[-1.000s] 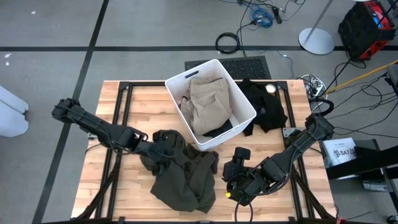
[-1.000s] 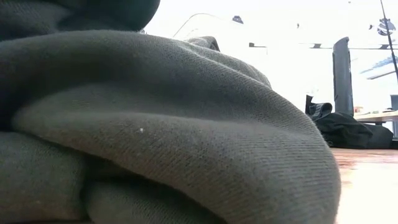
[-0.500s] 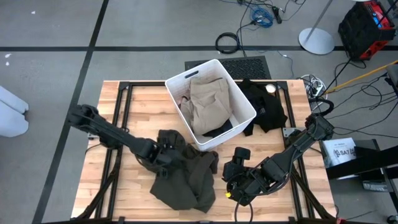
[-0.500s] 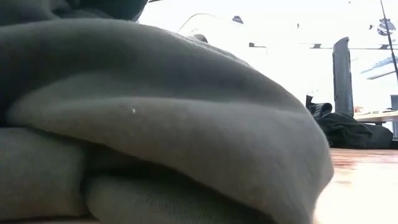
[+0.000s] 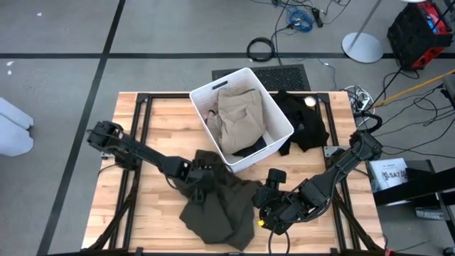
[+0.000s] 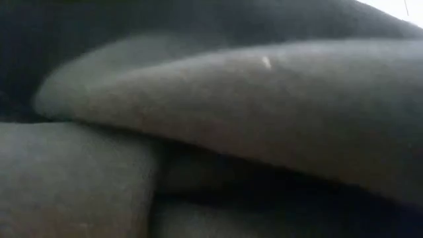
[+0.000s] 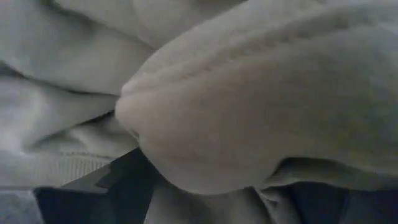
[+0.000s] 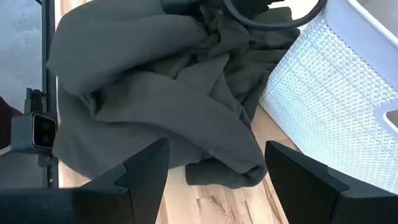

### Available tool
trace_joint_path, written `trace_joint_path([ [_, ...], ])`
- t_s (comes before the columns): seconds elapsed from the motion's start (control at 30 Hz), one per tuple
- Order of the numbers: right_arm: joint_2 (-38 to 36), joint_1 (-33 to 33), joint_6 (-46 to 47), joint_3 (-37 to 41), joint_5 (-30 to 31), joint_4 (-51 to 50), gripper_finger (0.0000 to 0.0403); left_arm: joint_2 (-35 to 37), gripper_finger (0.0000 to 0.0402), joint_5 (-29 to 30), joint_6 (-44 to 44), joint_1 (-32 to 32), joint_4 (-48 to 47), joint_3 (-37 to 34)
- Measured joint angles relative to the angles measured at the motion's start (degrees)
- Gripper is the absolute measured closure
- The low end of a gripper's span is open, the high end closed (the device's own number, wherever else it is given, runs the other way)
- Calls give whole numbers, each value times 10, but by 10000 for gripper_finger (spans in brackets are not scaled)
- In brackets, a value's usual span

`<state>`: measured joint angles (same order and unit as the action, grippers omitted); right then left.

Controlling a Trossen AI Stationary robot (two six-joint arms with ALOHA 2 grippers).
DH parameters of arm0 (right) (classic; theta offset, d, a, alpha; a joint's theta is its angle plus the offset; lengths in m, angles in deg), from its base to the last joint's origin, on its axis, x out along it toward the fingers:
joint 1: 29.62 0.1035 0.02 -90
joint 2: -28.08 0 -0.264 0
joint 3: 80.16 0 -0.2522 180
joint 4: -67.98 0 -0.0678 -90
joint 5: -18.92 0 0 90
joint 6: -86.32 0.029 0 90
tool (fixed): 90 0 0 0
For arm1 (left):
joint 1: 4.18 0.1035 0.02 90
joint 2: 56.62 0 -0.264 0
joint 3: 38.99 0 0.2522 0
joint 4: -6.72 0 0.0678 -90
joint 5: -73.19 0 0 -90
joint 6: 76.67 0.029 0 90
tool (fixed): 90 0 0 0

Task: Sort clothes
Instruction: Put the folded gray jacket into the white laundry bin

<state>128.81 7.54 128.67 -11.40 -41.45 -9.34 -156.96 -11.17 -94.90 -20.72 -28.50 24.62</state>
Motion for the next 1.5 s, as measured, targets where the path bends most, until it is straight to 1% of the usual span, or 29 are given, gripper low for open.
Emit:
trace_joint_path([
  [0.07, 0, 0, 0, 0, 0, 2, 151, 1, 85, -26, -2, 10, 45, -23],
  [0.13, 0, 0, 0, 0, 0, 3, 151, 1, 85, -35, -6, 13, 76, -32],
  [0.33, 0, 1, 0, 0, -1, 4, 151, 1, 94, -38, -20, 15, 70, -35],
  [0.53, 1, 1, 4, 0, -10, 8, 151, 1, 129, -40, -24, 15, 68, -35],
  [0.7, 2, 1, 5, 0, -14, 13, 151, -6, 183, -46, -25, 14, 73, -35],
  [0.9, 2, 4, 5, 0, -15, 12, 151, -6, 271, -64, -38, 7, 85, -39],
  [1.0, 2, 4, 5, 0, -16, 12, 151, -6, 313, -60, -39, -1, 87, -40],
  [1.1, 2, 4, 5, 0, -19, 12, 151, -6, 344, -54, -36, -5, 87, -40],
  [1.13, 2, 4, 5, 0, -22, 12, 151, -6, 350, -53, -31, -6, 87, -40],
  [1.27, 2, 4, 5, 0, -27, 12, 151, -6, 351, -51, -3, -12, 88, -39],
  [1.37, 2, 4, 5, 0, -28, 12, 151, -7, 351, -46, -1, -14, 86, -37],
  [1.43, 2, 4, 5, 0, -27, 12, 151, 14, 351, -41, -3, -16, 78, -37],
  [1.5, 2, 4, 4, 0, -28, 10, 151, 55, 354, -54, -3, -17, 53, -43],
])
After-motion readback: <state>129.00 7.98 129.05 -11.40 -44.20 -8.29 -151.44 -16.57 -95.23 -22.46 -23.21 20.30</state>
